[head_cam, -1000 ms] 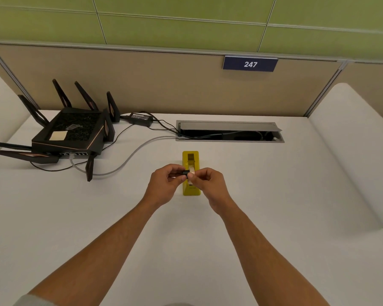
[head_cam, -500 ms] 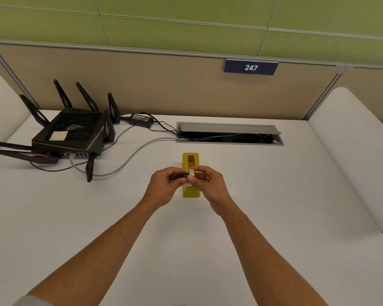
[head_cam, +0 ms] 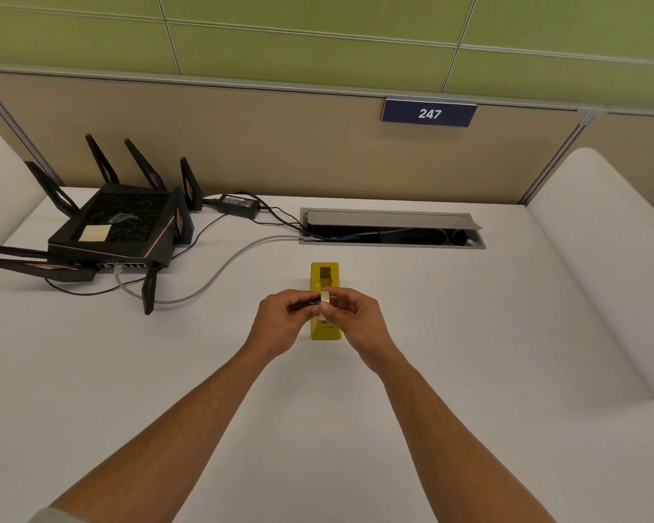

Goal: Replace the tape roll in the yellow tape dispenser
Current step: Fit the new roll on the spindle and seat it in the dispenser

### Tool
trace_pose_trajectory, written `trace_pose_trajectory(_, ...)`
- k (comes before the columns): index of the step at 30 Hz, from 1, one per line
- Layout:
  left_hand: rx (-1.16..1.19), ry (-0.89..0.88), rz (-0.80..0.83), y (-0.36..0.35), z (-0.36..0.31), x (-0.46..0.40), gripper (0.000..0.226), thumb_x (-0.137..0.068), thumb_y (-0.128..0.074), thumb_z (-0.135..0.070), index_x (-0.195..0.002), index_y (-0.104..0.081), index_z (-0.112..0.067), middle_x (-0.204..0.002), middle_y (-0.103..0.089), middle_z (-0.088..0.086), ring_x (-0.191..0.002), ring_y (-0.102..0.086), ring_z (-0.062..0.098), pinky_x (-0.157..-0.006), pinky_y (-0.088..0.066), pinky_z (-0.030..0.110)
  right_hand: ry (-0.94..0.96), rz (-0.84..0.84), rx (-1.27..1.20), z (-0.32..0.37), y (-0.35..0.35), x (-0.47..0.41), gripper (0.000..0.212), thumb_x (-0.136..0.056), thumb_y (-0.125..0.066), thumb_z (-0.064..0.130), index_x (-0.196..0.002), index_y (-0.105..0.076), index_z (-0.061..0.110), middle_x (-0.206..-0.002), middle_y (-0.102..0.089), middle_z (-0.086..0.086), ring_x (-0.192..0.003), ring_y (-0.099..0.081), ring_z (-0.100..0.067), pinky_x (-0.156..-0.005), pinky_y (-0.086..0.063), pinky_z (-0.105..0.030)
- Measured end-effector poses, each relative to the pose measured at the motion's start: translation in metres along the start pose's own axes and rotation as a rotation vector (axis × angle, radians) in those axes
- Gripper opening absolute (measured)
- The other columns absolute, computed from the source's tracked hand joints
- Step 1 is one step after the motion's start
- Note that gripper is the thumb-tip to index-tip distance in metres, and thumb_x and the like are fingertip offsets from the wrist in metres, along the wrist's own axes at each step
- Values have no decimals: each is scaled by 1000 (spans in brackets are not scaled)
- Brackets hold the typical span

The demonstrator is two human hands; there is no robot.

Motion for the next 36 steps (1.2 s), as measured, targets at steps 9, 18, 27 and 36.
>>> trace_pose_trajectory(9,4,34,21,-9,6,-20,27,-83,-69,-12,-109,-70,-17,-105,-73,2,-98,-68,15,-93,-54,40,12,86,202,1,16,-21,38,-92,-61,5,-127,-62,19,-121,-67,1,-106,-66,-14,-95,-54,-37)
trace_pose_trajectory(18,-20,45,30,-14,11,-49,30,-82,-69,-7,-110,-69,-17,-104,-73,3,-97,-69,15,-93,-55,39,17,-10,208,-2,21,-45,42,-91,-62,1,-132,-57,9,-122,-67,-9,-110,-64,-19,-93,-53,-29)
trace_pose_trajectory(27,-84,67,45,-18,10,-77,31,-82,-68,-7,-111,-68,-19,-107,-72,2,-99,-67,15,-94,-54,38,77,-120,370,-7,19,-73,20,-91,-65,10,-110,-62,15,-110,-68,2,-105,-62,-11,-76,-47,-15)
trace_pose_trajectory(36,-248,-1,44,-25,15,-90,30,-88,-61,-6,-115,-66,-17,-111,-69,5,-100,-64,20,-93,-54,39,105,-131,467,-22,21,-94,21,-91,-65,17,-112,-65,19,-115,-66,3,-103,-55,-11,-94,-44,-31)
Point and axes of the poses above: each hand's wrist, its own x-axis away from the middle knuckle, its own y-axis out of the back of the hand, z = x × y, the point moved 1 cm from there along -x, towards the middle knuckle
